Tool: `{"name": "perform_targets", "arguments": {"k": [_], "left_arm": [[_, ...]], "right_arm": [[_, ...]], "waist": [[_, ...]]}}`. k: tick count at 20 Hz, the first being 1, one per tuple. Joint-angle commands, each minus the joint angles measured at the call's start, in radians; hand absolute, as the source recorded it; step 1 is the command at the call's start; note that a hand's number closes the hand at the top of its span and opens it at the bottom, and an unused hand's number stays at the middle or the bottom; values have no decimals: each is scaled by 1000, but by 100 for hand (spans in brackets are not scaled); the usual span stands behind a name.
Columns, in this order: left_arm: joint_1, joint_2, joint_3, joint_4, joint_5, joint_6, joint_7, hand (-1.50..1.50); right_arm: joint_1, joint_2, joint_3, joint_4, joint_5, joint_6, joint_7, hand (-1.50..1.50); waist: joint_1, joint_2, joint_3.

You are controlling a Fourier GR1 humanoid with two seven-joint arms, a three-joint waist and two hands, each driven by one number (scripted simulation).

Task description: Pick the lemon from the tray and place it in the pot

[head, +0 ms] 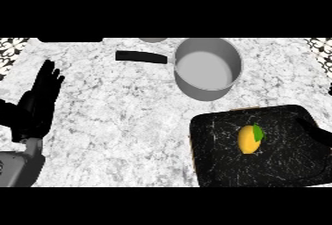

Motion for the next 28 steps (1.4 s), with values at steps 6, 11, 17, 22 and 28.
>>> {"name": "perform_targets", "arguments": {"k": [6,11,17,22,28], "left_arm": [[-8,14,56,-38,2,-23,49,0],[28,-2,49,-38,-5,-24,21,0],[-42,-16,29,-3,-31,-24,44,0],[10,-41,31,-62,-44,-26,52,0],[62,-41,86,-120,-49,-78,78,0]], "right_arm": [[167,-199,-7,-310,20,154,198,-150],[184,-344,109,-446,97,251,438,-150],[103,-431,235,-622,177,320,765,-150],[53,-342,325,-687,221,348,966,-150],[-25,-210,313,-652,274,442,1041,-150]], "waist": [[-8,-1,-4],[-2,-1,-7],[6,4,-5],[11,2,-3],[14,2,-2]]}}
